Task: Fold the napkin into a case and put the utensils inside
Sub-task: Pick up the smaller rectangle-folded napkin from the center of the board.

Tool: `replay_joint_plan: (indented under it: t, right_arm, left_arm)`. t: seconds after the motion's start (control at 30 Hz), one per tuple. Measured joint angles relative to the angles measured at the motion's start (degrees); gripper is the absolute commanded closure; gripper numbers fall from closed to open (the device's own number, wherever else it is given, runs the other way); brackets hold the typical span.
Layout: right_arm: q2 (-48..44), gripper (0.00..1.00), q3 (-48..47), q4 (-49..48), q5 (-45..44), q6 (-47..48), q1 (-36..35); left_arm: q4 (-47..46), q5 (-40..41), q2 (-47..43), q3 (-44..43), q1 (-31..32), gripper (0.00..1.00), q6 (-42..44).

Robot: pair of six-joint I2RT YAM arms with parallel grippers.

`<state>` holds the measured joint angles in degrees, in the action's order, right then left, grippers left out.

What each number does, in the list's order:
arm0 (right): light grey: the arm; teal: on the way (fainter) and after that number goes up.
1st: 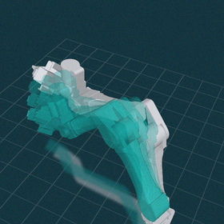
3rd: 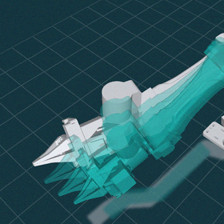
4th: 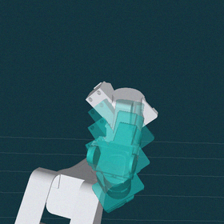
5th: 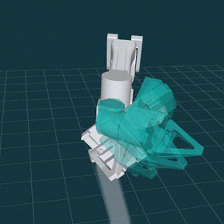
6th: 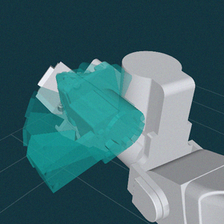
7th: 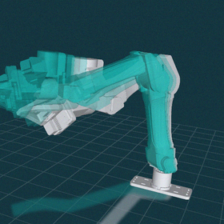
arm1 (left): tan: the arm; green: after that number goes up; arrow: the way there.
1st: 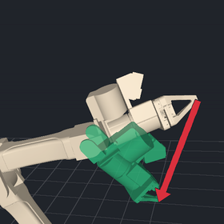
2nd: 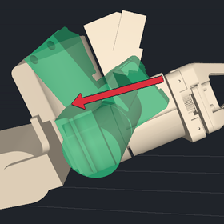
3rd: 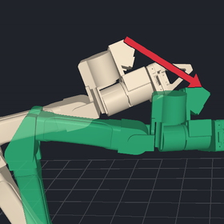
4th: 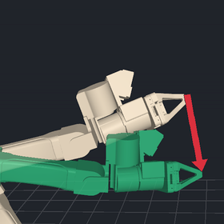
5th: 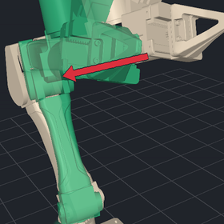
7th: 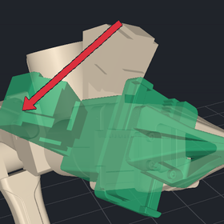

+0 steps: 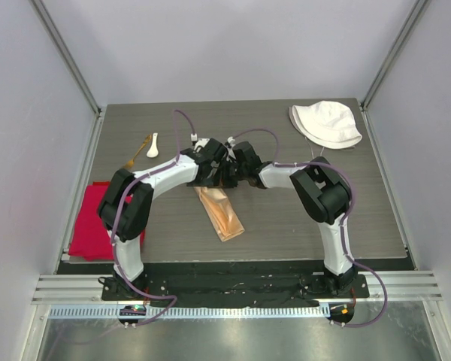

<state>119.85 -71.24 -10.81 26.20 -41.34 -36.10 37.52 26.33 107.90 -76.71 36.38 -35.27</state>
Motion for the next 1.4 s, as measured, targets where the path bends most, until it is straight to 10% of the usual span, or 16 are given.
replay_joint_plan:
  t: [0.43, 1.4]
  right_arm:
    - [3.1, 0.99, -0.7, -2.7, 1.6, -2.4, -1.0]
    - [8.9, 0.98, -4.2, -12.2, 5.0, -10.5, -0.5]
  left_arm:
    - [-0.4, 0.2, 1.9, -0.2, 0.0, 0.98, 0.5]
    - [-3.9, -2.7, -1.8, 3.1, -3.0, 1.00, 1.9]
